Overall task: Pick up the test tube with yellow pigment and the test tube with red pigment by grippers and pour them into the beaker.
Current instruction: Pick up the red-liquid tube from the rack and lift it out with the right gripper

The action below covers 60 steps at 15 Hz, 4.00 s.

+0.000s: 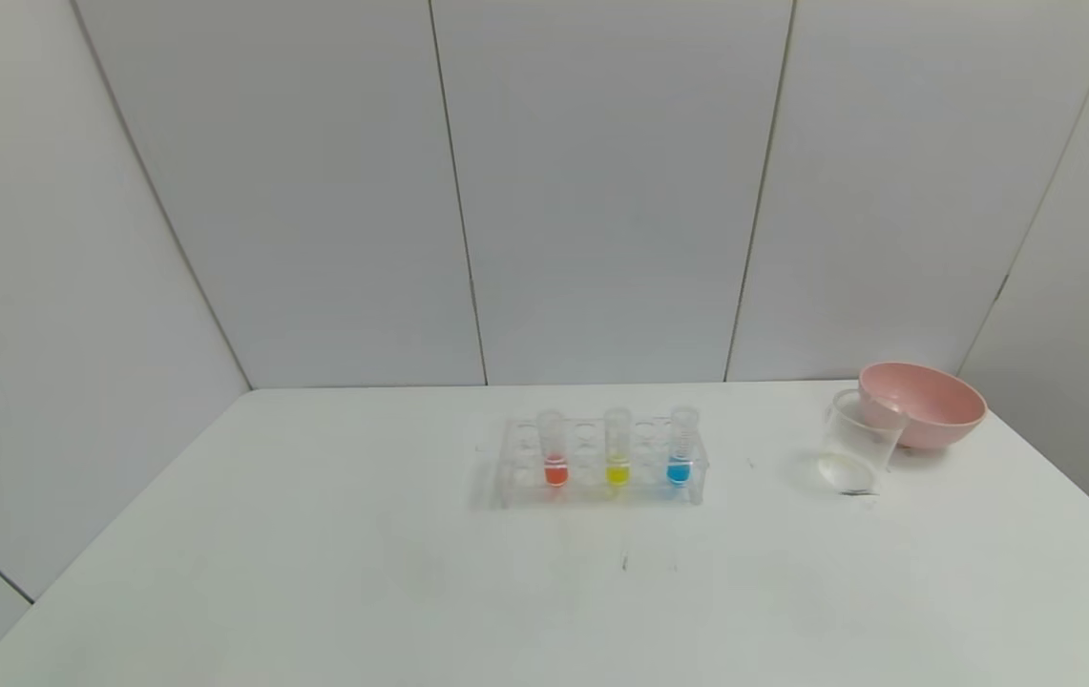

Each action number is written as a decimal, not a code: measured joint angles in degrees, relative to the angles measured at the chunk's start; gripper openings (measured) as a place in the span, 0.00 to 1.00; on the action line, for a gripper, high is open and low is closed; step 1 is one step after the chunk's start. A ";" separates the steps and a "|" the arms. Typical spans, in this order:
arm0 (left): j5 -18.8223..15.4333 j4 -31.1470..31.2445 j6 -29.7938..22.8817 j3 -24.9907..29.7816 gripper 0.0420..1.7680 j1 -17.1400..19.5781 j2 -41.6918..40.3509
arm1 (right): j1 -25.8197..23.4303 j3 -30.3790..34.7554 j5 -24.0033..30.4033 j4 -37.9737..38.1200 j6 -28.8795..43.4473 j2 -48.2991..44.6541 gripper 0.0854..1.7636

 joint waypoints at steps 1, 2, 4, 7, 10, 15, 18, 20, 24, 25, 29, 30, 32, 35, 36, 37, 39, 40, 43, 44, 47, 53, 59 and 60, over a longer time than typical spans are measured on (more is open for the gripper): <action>0.00 0.02 0.00 0.00 0.97 0.00 0.00 | -0.05 -0.83 0.35 -3.63 0.76 3.47 0.97; 0.00 0.02 0.00 0.00 0.97 0.00 0.00 | -0.07 -1.40 0.62 -7.72 1.33 7.39 0.97; -0.02 0.00 0.00 0.00 0.97 0.00 0.00 | 0.20 -2.71 0.98 -13.24 1.89 14.79 0.97; 0.00 0.02 0.00 0.00 0.97 0.00 0.00 | 2.73 -7.77 1.17 -15.49 2.24 24.67 0.97; 0.00 0.02 0.00 0.00 0.97 0.00 0.00 | 8.50 -12.87 -1.35 -14.45 2.22 31.95 0.97; 0.00 0.02 0.00 0.00 0.97 0.00 0.00 | 29.68 -19.76 -17.51 -8.42 2.62 39.80 0.97; 0.00 0.02 0.00 0.00 0.97 0.00 0.00 | 44.76 -24.04 -27.97 -7.45 5.36 46.09 0.97; 0.02 0.02 0.00 0.00 0.97 0.00 0.00 | 51.52 -27.51 -31.77 -7.01 9.35 51.83 0.97; -0.02 0.02 0.02 0.00 0.97 0.00 0.00 | 57.39 -33.71 -35.33 -6.95 13.10 63.68 0.97; 0.00 0.02 0.00 0.00 0.97 0.00 0.00 | 58.31 -35.22 -35.85 -7.08 13.92 66.72 0.97; 0.00 0.02 0.00 0.00 0.97 0.00 0.00 | 59.82 -41.86 -36.71 -7.34 17.87 78.12 0.97; 0.00 0.02 0.00 0.00 0.97 0.00 0.00 | 59.84 -43.33 -36.75 -7.67 18.22 81.18 0.97; 0.00 0.02 0.00 0.00 0.97 0.00 0.00 | 59.71 -46.25 -36.86 -9.00 18.55 87.08 0.97; 0.00 0.02 0.00 0.00 0.97 0.00 0.00 | 59.40 -51.46 -38.21 -11.79 18.53 95.68 0.97; 0.00 0.00 0.02 0.00 0.97 0.00 0.00 | 59.30 -53.75 -39.11 -12.09 18.38 98.59 0.97; 0.00 0.02 0.00 0.00 0.97 0.00 0.00 | 59.21 -56.17 -39.46 -12.09 18.22 101.23 0.97; 0.00 0.00 0.00 0.00 0.97 0.00 0.00 | 58.97 -60.39 -39.63 -11.22 17.87 105.44 0.97; 0.00 0.02 0.00 0.00 0.97 0.00 0.00 | 58.61 -62.84 -39.68 -10.81 17.74 107.51 0.97; 0.00 0.02 0.00 0.00 0.97 0.00 0.00 | 56.48 -70.38 -39.72 -8.97 16.38 113.41 0.97; 0.00 0.00 0.00 0.00 0.97 0.00 0.00 | 55.49 -73.11 -39.74 -8.34 15.70 115.29 0.97; 0.00 0.02 0.00 0.00 0.97 0.00 0.00 | 52.35 -81.35 -39.70 -6.86 12.70 121.02 0.97; 0.00 0.02 0.02 0.00 0.97 0.00 0.00 | 49.04 -93.68 -39.66 -6.62 9.22 130.00 0.97; -0.02 0.02 0.00 0.00 0.97 0.00 0.00 | 48.41 -97.46 -39.63 -6.51 8.89 133.74 0.97; 0.00 0.02 0.00 0.00 0.97 0.00 0.00 | 48.32 -97.85 -39.63 -6.57 8.81 133.94 0.97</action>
